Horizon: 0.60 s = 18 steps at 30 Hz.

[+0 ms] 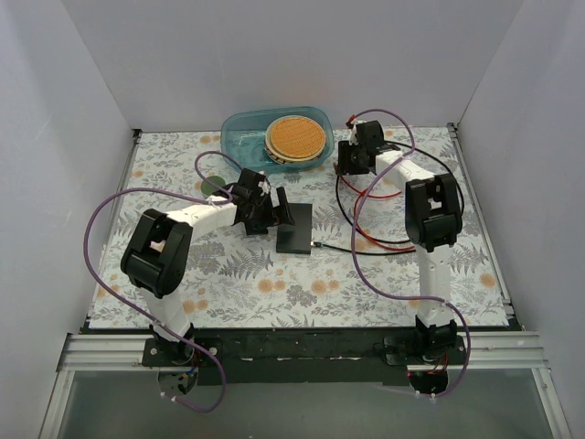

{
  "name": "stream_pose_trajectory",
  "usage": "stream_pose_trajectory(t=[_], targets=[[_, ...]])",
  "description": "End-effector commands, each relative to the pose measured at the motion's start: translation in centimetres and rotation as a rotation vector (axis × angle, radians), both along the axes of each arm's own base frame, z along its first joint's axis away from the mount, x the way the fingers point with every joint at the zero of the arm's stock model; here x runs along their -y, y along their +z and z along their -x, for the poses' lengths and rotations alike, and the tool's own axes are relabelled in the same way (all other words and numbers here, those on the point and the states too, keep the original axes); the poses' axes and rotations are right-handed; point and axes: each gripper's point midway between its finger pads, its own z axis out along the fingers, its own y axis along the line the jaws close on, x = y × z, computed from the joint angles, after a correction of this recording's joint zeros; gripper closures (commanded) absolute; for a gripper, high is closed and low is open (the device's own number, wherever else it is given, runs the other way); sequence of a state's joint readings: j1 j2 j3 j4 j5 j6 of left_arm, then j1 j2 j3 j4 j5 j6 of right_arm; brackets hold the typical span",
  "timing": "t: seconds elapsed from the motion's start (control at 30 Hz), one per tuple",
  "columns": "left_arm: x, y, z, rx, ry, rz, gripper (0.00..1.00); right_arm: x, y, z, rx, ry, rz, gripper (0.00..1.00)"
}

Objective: Insert the plug into the switch port

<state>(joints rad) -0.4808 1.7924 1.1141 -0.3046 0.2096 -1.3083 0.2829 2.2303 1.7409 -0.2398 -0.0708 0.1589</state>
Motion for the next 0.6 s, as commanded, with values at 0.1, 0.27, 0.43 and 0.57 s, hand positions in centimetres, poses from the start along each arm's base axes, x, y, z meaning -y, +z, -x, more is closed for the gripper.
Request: stream_pose_trajectory(t=[0.1, 0.27, 0.43, 0.57], targets=[[0.0, 2.7, 0.1, 0.067, -0.012, 0.041, 0.02, -1.5, 0.4, -1.8, 0.032, 0.012, -0.071, 0.47], [-0.2, 2.9, 0.4, 0.071, -0.019, 0.04, 0.02, -1.5, -1.4, -2.4, 0.006, 0.0, -0.055, 0.54], [-0.3, 3.5, 0.5, 0.083, -0.017, 0.038, 0.02, -1.0, -2.0, -2.1, 0.009, -0.013, -0.038, 0.79], [-0.4, 3.8, 0.6, 0.092, -0.015, 0.04, 0.02, -0.1, 1.0, -1.3, 0.073, -0.032, -0.047, 0.84]])
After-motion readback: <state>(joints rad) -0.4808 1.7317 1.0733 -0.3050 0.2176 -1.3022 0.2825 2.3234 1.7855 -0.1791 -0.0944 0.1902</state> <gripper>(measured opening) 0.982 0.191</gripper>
